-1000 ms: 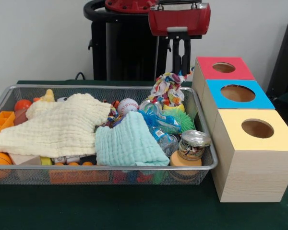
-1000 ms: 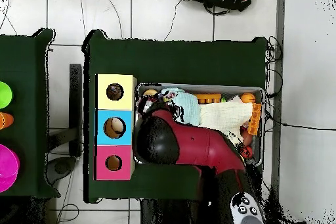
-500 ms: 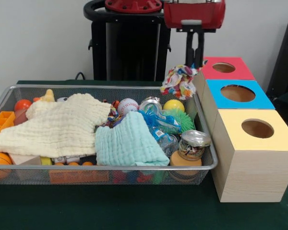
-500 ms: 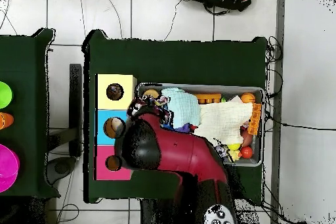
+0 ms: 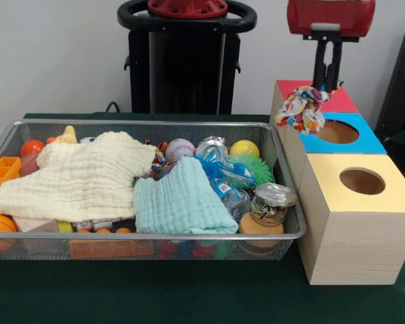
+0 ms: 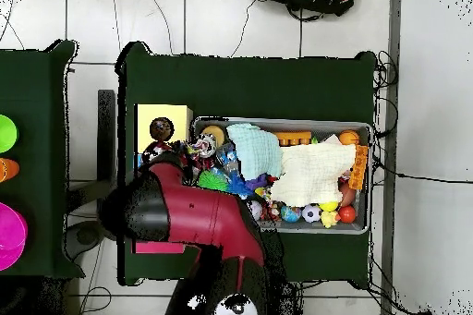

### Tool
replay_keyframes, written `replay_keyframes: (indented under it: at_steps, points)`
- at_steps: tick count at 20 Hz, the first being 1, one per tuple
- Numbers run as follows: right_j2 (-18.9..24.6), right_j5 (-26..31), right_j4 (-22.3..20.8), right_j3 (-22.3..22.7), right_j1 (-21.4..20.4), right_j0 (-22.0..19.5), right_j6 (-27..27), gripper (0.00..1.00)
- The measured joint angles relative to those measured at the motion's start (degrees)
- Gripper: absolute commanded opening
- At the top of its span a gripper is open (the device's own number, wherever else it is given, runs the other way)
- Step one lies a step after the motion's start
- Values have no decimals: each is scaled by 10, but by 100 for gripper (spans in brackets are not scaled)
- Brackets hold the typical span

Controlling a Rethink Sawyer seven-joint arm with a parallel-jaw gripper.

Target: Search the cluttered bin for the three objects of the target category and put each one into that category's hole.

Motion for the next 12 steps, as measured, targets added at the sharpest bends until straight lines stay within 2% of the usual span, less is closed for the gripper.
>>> replay_keyframes:
  at_steps: [3, 7, 12]
  points:
    - [-13, -1, 15, -11, 19, 16, 18, 0]
    - [-15, -10, 20, -16, 37, 13, 24, 0]
    - [-24, -50, 25, -23, 70, 1, 25, 0]
